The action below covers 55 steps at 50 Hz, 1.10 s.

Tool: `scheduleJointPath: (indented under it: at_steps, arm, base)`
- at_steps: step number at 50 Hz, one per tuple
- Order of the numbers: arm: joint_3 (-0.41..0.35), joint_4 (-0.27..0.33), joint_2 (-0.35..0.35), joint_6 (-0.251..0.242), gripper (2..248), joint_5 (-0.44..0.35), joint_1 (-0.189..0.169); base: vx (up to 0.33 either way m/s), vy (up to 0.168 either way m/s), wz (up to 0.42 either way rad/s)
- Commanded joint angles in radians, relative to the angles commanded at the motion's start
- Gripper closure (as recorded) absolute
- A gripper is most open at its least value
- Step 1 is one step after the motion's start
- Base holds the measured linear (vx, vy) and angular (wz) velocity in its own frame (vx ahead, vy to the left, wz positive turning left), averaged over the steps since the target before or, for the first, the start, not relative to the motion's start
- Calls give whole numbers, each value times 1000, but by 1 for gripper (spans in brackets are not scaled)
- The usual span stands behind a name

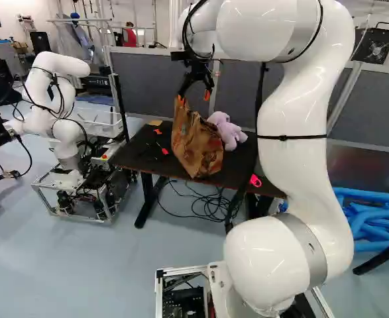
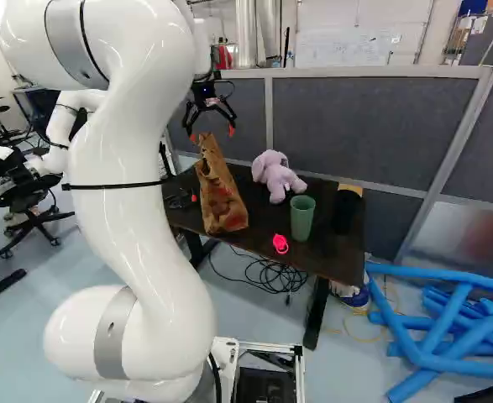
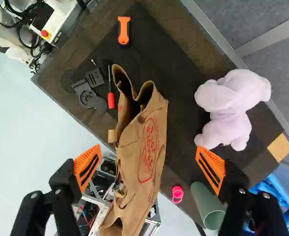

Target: Pick up the bag on the ground and place it on the table

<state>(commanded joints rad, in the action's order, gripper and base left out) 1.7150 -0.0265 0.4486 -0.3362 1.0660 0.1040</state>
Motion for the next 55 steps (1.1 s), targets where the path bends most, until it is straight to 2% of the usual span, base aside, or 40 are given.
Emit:
scheduleJointPath:
  at_steps: [27, 55]
  arm:
    - [39, 0, -33, 0, 3, 169, -2]
    - [40, 0, -36, 0, 3, 182, -2]
  base:
    - [0, 0, 0]
    - [-7, -2, 8]
